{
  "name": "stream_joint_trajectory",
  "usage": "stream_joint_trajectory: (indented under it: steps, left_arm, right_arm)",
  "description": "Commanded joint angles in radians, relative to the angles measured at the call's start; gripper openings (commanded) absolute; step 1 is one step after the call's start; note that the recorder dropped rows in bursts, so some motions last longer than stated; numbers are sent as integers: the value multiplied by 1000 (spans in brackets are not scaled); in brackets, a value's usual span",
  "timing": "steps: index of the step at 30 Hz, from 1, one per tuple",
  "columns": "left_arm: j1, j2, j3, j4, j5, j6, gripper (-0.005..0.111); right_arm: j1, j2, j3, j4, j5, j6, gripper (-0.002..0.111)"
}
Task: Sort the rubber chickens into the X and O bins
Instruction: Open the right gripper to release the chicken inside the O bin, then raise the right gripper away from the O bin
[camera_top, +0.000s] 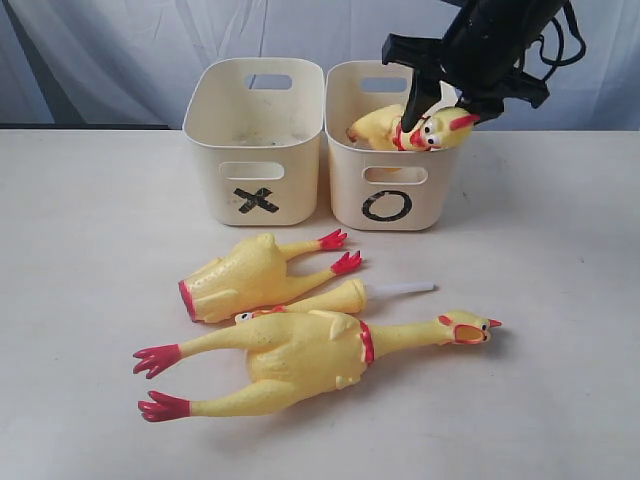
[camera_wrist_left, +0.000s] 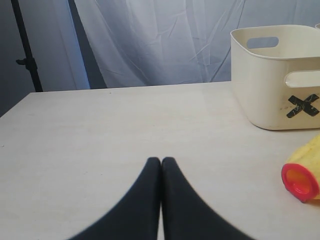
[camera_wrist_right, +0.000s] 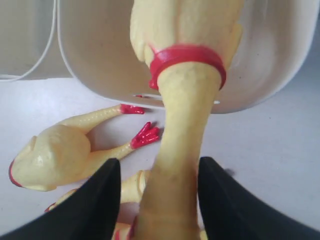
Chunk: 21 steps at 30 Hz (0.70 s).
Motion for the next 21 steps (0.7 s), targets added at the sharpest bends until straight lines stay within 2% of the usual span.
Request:
stream_joint_trajectory:
  steps: [1, 21]
  left_arm:
    - [1, -5, 2, -6, -14, -5, 0]
    - [1, -5, 2, -6, -14, -5, 0]
  right_arm:
    - [-1, -8, -35, -31, 7, 23, 47]
    - [-1, -43, -37, -86, 12, 23, 46]
